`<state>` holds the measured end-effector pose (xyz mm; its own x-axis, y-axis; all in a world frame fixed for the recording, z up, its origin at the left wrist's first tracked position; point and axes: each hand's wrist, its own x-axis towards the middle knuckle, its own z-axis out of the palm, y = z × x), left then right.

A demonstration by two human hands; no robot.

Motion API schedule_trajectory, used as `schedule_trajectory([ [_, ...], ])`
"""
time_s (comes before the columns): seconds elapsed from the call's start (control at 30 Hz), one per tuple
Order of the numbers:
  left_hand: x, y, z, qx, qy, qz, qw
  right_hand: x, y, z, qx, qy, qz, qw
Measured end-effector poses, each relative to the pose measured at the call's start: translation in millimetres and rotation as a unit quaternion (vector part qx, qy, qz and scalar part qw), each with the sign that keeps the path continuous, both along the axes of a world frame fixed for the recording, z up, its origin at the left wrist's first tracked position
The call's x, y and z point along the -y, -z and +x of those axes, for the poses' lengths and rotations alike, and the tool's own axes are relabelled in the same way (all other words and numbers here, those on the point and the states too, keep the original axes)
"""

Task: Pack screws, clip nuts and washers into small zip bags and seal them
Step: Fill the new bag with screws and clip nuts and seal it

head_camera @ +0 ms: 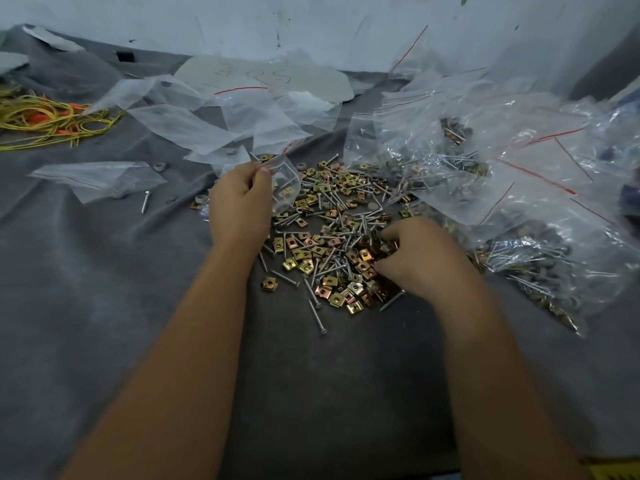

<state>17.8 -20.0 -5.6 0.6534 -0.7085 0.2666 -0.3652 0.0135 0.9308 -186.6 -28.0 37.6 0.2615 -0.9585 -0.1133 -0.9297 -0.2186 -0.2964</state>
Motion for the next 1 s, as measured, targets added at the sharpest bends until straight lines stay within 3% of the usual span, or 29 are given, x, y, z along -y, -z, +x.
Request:
schedule_trajectory([
  [0.27,1,-1,1,0.000,-0.013,0.012,1.000,33,-5,42,0.022,-0.070,-0.008,0.997],
  [0.53,-2,-4,0,0.029,-0.092,-0.045,0.994,57,24,63,0.287,-0.103,0.009,0.952],
  [0.63,-4,-6,-1,0.051,-0.097,-0.052,0.993,62,23,45,0.354,-0.063,0.000,0.933],
  [0.7,-5,-5,-6,0.114,-0.065,-0.024,0.991,61,17,34,0.389,-0.021,-0.014,0.921],
  [0.77,-5,-3,-14,0.182,-0.019,-0.002,0.983,61,11,25,0.365,0.019,-0.040,0.930],
  [0.87,-4,1,-19,0.213,0.007,0.022,0.977,63,6,17,0.150,0.035,-0.031,0.988],
  [0.93,-3,2,-17,0.184,0.010,0.024,0.983,60,4,17,0.051,0.014,0.013,0.999],
  [1.0,-2,2,-16,0.160,0.012,0.023,0.987,57,2,20,0.072,-0.030,0.036,0.996],
])
